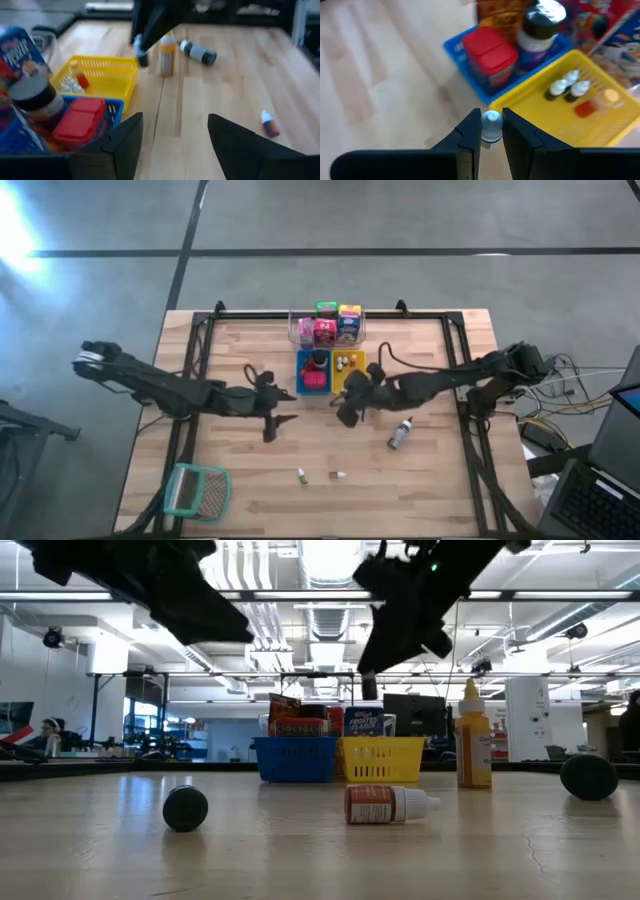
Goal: Pick & Place Kitchen Items
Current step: Put the small black food coloring bottle into the yellow bin
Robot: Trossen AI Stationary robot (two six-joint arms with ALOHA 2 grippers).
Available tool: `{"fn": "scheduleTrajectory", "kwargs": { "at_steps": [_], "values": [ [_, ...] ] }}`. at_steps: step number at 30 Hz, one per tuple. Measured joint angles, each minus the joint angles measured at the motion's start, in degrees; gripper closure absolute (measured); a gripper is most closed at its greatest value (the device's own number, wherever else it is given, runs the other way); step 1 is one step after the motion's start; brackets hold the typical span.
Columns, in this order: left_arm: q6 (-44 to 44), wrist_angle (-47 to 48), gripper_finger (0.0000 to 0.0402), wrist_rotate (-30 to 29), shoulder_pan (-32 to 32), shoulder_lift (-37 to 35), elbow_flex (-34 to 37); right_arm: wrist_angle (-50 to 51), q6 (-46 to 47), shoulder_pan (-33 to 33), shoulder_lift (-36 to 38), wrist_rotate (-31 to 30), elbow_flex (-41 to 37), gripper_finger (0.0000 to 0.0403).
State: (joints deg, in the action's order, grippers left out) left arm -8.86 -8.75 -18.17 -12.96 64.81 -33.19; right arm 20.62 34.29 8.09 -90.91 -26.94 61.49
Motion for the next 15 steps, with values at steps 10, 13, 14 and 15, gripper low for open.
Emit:
{"fn": "scheduleTrajectory", "kwargs": {
  "at_steps": [10, 13, 14, 15],
  "values": [
    [-0.07, -0.9, 0.0172, -1.49, 0.1, -11.08, 4.05, -8.61, -1.04, -5.43, 0.1, -0.02, -5.86, 0.0344],
    [-0.1, -0.95, 0.0172, -1.49, 0.1, -12.31, 4.52, -8.73, 0.9, -5.34, 0.1, 0.0, -7.3, 0.0344],
    [-0.11, -0.73, 0.0172, -1.49, 0.1, -12.45, 4.58, -8.79, 1.54, -5.36, 0.1, -0.08, -7.74, 0.0344],
    [-0.07, -0.73, 0.0172, -1.48, 0.1, -12.53, 4.59, -8.75, 1.94, -5.39, 0.1, -0.51, -8.19, 0.0344]
  ]
}}
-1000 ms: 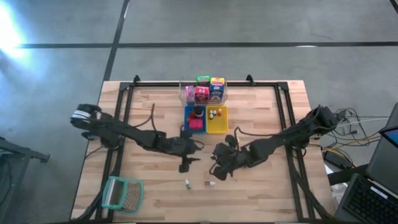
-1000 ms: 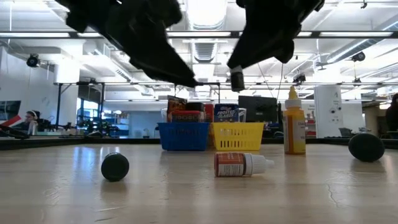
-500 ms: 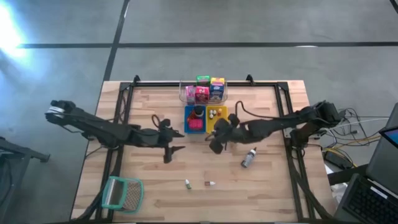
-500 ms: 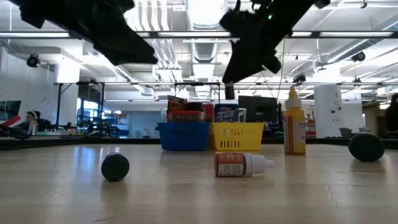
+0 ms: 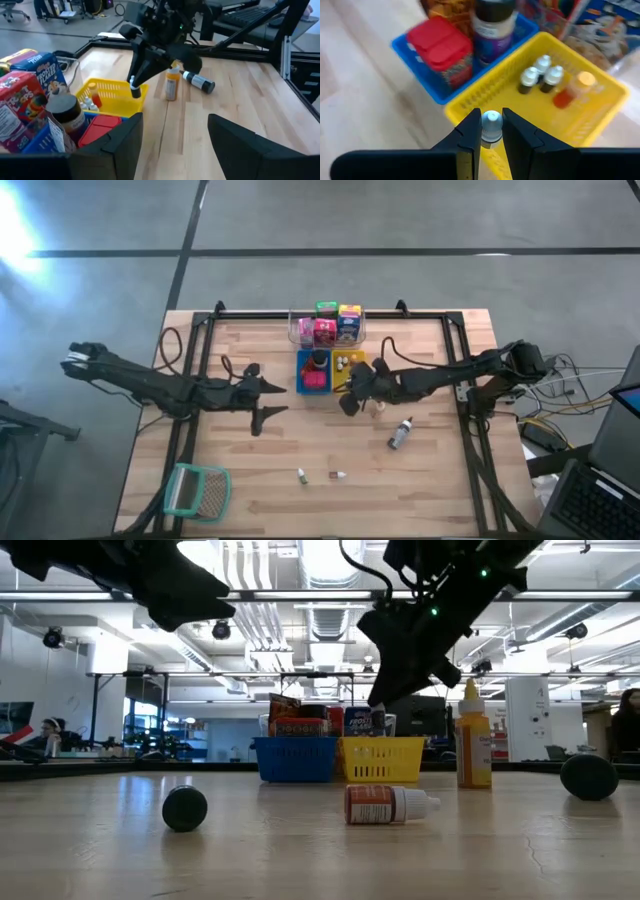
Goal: Pick & Place Kitchen Items
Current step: Put the small black food coloring bottle into the yellow bin
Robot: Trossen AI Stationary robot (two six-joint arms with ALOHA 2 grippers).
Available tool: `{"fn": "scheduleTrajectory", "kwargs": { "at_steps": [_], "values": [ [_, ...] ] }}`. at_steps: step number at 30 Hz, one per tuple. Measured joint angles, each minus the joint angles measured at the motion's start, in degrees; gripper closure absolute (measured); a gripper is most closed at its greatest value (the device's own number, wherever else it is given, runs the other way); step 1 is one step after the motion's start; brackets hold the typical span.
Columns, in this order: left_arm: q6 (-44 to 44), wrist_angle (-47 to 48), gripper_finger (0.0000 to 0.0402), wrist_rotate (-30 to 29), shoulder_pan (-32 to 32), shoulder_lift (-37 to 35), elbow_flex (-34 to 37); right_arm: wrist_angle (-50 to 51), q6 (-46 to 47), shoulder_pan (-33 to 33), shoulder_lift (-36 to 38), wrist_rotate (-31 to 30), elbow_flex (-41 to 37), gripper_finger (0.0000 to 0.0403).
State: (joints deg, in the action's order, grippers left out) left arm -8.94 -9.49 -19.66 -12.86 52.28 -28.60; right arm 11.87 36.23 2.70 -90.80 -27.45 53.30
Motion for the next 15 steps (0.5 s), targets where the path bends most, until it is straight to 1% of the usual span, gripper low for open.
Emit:
{"fn": "scheduleTrajectory", "kwargs": {
  "at_steps": [7, 15],
  "values": [
    [2.17, 0.17, 0.0172, 0.0, 0.0, -0.1, 0.02, -0.12, 0.96, -0.23, 0.0, -5.06, -0.72, 0.0344],
    [1.34, 0.19, 0.0172, 0.0, 0.0, -0.1, 0.02, -0.23, 0.65, -1.23, 0.0, -5.79, -0.93, 0.0345]
  ]
}}
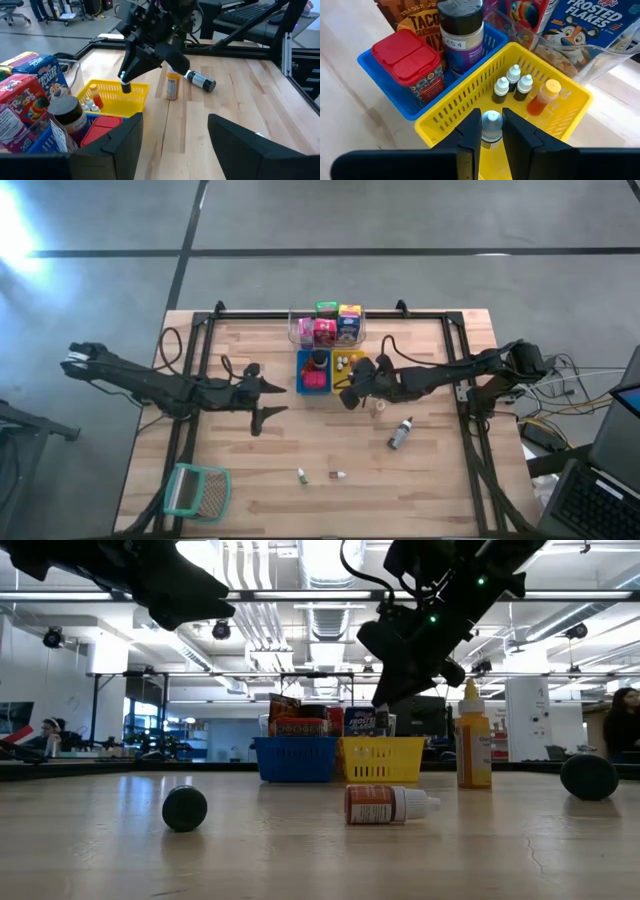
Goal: Pick & Place Kitchen Items
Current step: Put the small black food coloring bottle into the yellow bin
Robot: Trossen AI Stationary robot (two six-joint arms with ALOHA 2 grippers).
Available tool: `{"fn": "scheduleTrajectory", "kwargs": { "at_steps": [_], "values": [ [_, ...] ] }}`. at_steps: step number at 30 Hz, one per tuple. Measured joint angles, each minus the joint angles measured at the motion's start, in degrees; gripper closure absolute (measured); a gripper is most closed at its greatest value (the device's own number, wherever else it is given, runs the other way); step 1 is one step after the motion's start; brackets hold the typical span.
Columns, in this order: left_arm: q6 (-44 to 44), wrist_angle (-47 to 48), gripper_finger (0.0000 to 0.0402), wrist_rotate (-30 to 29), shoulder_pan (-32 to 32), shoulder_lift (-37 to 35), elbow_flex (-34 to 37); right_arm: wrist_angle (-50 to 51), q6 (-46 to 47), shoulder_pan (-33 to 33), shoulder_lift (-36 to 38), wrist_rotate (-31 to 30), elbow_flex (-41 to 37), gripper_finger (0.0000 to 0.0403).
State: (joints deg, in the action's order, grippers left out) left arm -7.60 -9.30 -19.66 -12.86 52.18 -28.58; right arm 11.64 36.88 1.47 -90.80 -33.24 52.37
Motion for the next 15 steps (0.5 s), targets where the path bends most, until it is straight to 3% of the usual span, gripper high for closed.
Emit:
{"fn": "scheduleTrajectory", "kwargs": {
  "at_steps": [6, 15],
  "values": [
    [-0.02, -0.02, 0.0172, 0.0, 0.0, 0.0, 0.0, -0.55, 0.45, -0.03, 0.0, -2.97, -0.73, 0.0353],
    [0.2, -0.04, 0.0172, 0.0, 0.0, 0.0, 0.0, -9.11, 0.55, -1.23, 0.0, -2.96, -4.42, 0.0352]
  ]
}}
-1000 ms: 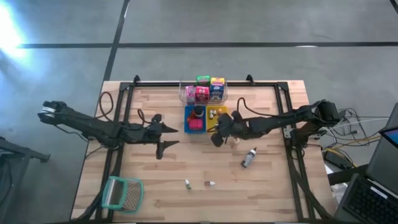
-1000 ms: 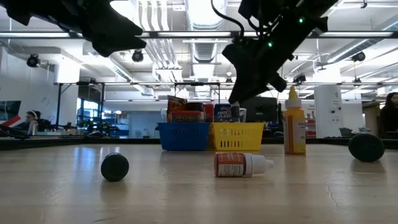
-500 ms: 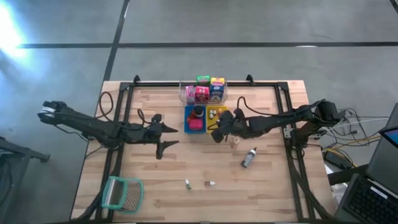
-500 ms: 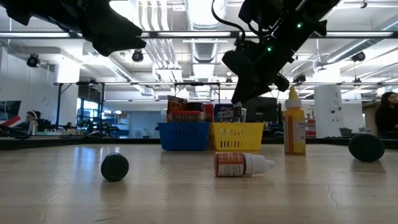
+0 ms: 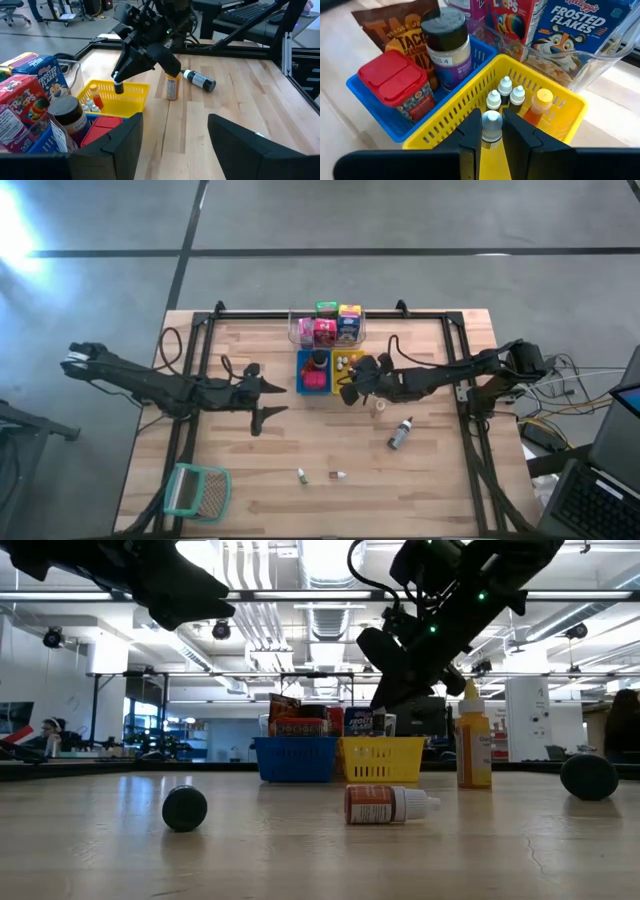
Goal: Pick & Place Kitchen Items
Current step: Put the small black food coloring bottle into the yellow bin
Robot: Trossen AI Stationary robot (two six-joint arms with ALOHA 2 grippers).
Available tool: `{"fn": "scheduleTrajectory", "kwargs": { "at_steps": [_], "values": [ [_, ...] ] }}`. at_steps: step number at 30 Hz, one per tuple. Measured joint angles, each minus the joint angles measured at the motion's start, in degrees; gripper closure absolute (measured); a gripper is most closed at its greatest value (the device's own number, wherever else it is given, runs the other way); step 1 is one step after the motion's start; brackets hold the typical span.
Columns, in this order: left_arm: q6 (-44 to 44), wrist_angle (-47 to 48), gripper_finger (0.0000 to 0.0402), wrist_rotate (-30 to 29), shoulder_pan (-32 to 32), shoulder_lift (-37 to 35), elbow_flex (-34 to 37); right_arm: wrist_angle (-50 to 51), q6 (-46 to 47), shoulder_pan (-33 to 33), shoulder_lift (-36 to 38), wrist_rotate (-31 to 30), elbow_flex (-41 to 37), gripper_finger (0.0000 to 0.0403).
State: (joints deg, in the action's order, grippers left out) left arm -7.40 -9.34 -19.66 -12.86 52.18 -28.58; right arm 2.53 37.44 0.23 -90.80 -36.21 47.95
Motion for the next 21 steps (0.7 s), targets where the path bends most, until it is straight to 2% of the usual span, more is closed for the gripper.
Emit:
{"fn": "scheduleTrajectory", "kwargs": {
  "at_steps": [11, 21],
  "values": [
    [-0.13, -0.08, 0.0172, -0.01, 0.0, 0.02, 0.0, -3.9, 1.13, -1.88, -0.32, 0.23, -1.43, 0.0352],
    [0.03, 0.29, 0.0172, -2.4, 0.02, 0.02, 0.02, -8.25, 2.01, -2.15, -7.6, -1.31, -1.32, 0.0352]
  ]
}}
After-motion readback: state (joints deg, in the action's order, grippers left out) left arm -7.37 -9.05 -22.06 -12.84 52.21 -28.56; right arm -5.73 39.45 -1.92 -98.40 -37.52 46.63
